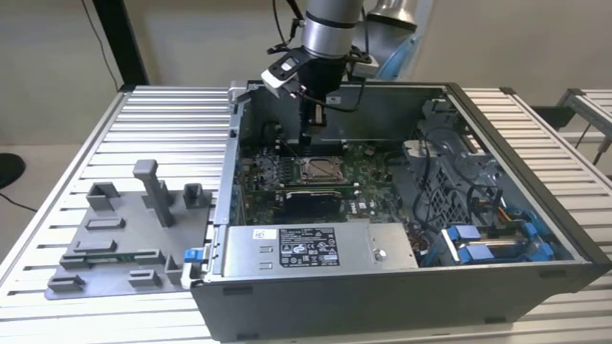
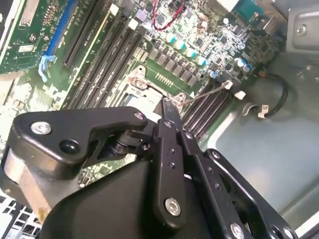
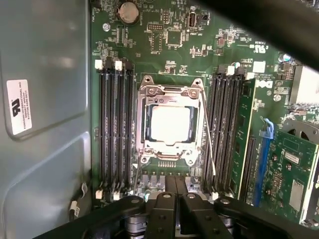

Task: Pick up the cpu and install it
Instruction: 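Place the cpu into insertion slot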

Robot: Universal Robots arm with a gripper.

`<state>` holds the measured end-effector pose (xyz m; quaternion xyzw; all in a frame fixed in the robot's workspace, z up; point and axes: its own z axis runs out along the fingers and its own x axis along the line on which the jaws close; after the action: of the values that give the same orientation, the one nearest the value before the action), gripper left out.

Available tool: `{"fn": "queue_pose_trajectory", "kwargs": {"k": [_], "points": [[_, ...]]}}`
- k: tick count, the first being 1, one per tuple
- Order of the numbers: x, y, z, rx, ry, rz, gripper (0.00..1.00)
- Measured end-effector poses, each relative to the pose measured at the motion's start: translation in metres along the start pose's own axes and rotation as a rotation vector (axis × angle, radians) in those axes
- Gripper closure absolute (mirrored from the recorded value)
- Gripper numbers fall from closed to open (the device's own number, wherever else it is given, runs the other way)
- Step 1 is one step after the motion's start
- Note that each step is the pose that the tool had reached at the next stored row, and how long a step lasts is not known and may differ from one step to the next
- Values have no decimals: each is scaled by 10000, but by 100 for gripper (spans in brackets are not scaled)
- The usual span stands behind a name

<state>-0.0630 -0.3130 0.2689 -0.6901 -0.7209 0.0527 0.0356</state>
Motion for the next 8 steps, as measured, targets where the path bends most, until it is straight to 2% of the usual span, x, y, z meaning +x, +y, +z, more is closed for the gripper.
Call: {"fn": "queue_pose_trajectory", "kwargs": {"k": [2, 8], "points": [[2, -49, 9, 0, -2, -1, 100], [15, -311, 88, -1, -1, -5, 100]]}}
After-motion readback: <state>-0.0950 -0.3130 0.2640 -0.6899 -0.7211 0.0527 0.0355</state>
